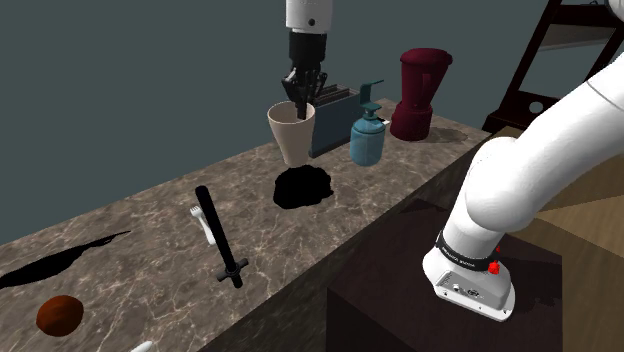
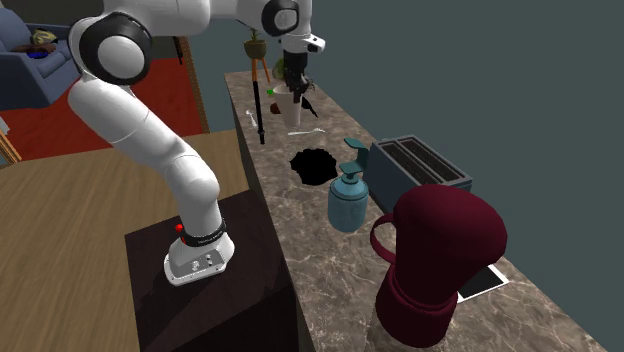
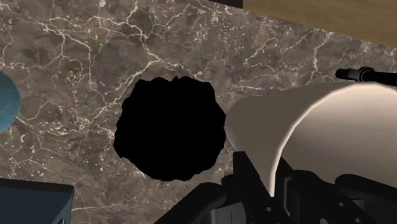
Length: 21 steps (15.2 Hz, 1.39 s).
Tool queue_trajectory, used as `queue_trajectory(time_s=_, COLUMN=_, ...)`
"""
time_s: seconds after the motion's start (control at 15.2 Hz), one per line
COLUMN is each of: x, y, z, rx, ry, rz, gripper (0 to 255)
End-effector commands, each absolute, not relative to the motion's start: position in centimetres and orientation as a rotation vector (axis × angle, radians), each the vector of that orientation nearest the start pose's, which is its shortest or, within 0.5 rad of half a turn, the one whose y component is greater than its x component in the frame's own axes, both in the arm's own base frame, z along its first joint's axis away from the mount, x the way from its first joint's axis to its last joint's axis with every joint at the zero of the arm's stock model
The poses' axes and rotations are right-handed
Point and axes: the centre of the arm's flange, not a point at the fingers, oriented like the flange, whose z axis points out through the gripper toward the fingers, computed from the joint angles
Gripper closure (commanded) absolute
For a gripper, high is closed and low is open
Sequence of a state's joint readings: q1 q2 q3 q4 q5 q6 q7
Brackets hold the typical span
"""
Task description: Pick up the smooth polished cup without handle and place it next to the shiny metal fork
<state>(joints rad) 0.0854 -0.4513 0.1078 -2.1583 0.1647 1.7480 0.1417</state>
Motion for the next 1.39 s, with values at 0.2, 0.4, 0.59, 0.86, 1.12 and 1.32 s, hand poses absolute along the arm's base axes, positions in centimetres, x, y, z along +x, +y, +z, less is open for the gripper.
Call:
queue_trajectory(time_s=0.2, x=43.7, y=16.2, z=58.0, rx=-3.020, ry=-0.022, rz=-0.031, gripper=255)
queue_trajectory(time_s=0.4, x=45.4, y=19.7, z=58.0, rx=-3.020, ry=-0.022, rz=-0.031, gripper=255)
queue_trajectory(time_s=0.59, x=47.1, y=23.3, z=58.0, rx=-3.020, ry=-0.022, rz=-0.031, gripper=255)
queue_trajectory(time_s=0.86, x=49.3, y=28.1, z=58.0, rx=-3.020, ry=-0.022, rz=-0.031, gripper=255)
queue_trajectory(time_s=1.12, x=49.3, y=28.1, z=55.9, rx=-3.020, ry=-0.022, rz=-0.031, gripper=255)
queue_trajectory(time_s=1.32, x=49.3, y=28.1, z=54.4, rx=-3.020, ry=-0.022, rz=-0.031, gripper=255)
